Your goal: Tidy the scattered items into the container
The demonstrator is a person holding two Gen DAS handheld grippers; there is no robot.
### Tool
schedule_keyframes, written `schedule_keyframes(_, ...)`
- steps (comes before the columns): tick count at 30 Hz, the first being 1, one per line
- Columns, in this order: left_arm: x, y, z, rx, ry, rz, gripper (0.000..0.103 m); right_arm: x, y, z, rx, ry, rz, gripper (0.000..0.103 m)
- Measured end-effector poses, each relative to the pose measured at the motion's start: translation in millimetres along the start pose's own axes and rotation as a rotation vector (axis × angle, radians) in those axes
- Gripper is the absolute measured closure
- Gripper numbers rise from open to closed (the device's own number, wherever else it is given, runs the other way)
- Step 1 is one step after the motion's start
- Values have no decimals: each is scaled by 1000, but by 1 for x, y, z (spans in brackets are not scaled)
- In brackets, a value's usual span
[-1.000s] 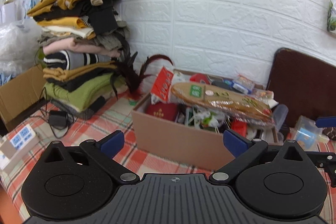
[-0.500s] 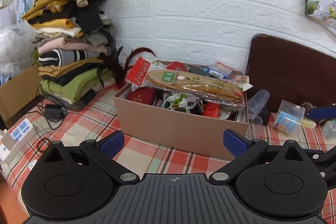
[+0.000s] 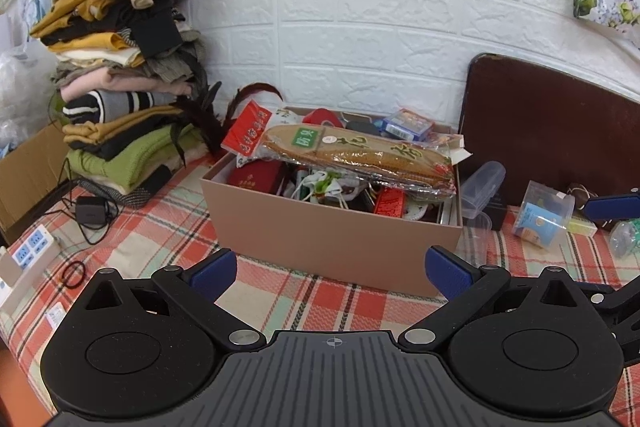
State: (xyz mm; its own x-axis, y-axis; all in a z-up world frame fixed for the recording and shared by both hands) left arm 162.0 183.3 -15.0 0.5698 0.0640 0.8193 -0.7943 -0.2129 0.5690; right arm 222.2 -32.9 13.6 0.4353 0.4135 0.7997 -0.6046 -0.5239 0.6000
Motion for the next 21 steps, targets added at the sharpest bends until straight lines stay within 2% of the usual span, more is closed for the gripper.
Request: schedule_keyframes(21, -2, -7, 1, -7, -13, -3, 0, -1, -5, 1, 4, -10, -11, 1)
Point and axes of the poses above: each gripper's, at about its wrist camera, not at the fingertips, and y roughly against the way its jaws point, z to its right, x to its top, the point moved 5 cm from there along -y, roughly the way its jaws point, and after that the axes turned 4 degrees about x, right-handed, at the moved point
